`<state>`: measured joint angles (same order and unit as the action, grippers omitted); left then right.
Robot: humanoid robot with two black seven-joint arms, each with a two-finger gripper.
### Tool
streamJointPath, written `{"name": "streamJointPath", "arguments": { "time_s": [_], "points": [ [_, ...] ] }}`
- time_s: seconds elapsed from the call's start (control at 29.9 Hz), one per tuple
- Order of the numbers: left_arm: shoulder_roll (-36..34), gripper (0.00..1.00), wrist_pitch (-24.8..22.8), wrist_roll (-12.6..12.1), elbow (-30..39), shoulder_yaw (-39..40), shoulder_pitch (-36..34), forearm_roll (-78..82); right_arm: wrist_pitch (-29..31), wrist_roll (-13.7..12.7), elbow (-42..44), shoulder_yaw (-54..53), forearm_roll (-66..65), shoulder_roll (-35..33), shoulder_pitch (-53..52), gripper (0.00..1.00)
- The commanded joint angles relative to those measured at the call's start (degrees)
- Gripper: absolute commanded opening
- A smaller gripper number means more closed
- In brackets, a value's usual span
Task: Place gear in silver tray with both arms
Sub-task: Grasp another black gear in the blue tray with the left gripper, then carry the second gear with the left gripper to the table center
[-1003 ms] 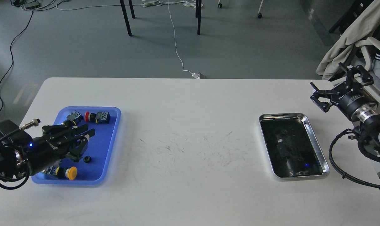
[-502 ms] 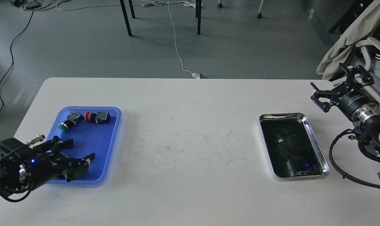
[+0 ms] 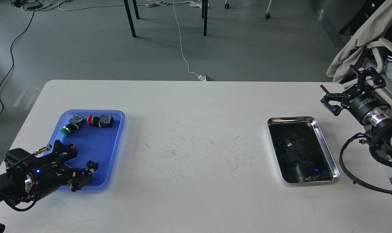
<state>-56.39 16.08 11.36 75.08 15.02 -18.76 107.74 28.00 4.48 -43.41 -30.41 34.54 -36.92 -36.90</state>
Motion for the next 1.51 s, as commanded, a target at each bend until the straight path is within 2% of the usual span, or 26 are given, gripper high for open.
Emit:
{"name": "streamJointPath", "arguments": {
  "time_s": [0.0,0.2,0.3,0.4,0.5,0.57,0.67,0.8,0.94,1.07,1.17,1.34,1.47],
  "points": [
    [1.0,0.77,0.0,0.2,-1.2,0.0,0.0,0.0,0.0,0.0,0.0,0.0,0.0,0.0,0.0,0.98],
    [1.6,0.64,0.1,0.1,-2.0,0.0,0.1,0.3,0.0,0.0,0.0,0.0,0.0,0.0,0.0,0.98],
    [1.6,0.50,0.1,0.1,-2.0,0.0,0.2,1.9,0.0,0.0,0.0,0.0,0.0,0.0,0.0,0.98],
    [1.6,0.42,0.0,0.2,-2.0,-0.1,0.3,2.7,0.0,0.0,0.0,0.0,0.0,0.0,0.0,0.98],
    [1.5,0.07,-0.3,0.4,-2.0,0.0,0.7,3.0,0.0,0.0,0.0,0.0,0.0,-0.1,0.0,0.98],
    [1.4,0.01,-0.5,0.4,-1.8,0.1,0.7,3.3,0.0,0.0,0.0,0.0,0.0,-0.1,0.0,0.98],
    [0.0,0.00,-0.4,0.5,-0.6,0.2,0.4,3.6,0.0,0.0,-0.1,0.0,0.0,-0.1,0.0,0.98],
    [-7.1,0.00,-0.4,0.5,5.4,1.3,-1.5,3.2,0.0,0.0,-0.3,0.0,0.0,-0.6,0.0,0.98],
    [-12.7,0.00,-1.6,0.2,13.1,2.4,-9.2,1.5,0.0,0.0,-0.2,-0.1,0.0,-0.7,0.0,0.98],
    [-12.3,0.00,-5.8,-0.5,16.6,2.6,-15.4,-1.9,0.0,0.0,-0.2,-0.1,0.0,-0.8,-0.2,0.98],
    [-6.0,0.01,-6.8,-1.7,16.5,2.6,-18.2,-3.0,0.0,-0.1,-0.1,0.0,-0.1,-0.9,-0.2,0.98],
    [7.9,0.02,-9.6,-8.4,14.5,2.5,-21.2,-3.9,0.0,-0.2,0.0,0.0,-1.0,-2.4,-0.3,0.98],
    [20.7,0.02,-11.9,-9.2,7.9,1.9,-23.3,-2.8,0.0,-0.2,0.1,0.0,-1.1,-2.5,-0.3,0.98]
  ]
}}
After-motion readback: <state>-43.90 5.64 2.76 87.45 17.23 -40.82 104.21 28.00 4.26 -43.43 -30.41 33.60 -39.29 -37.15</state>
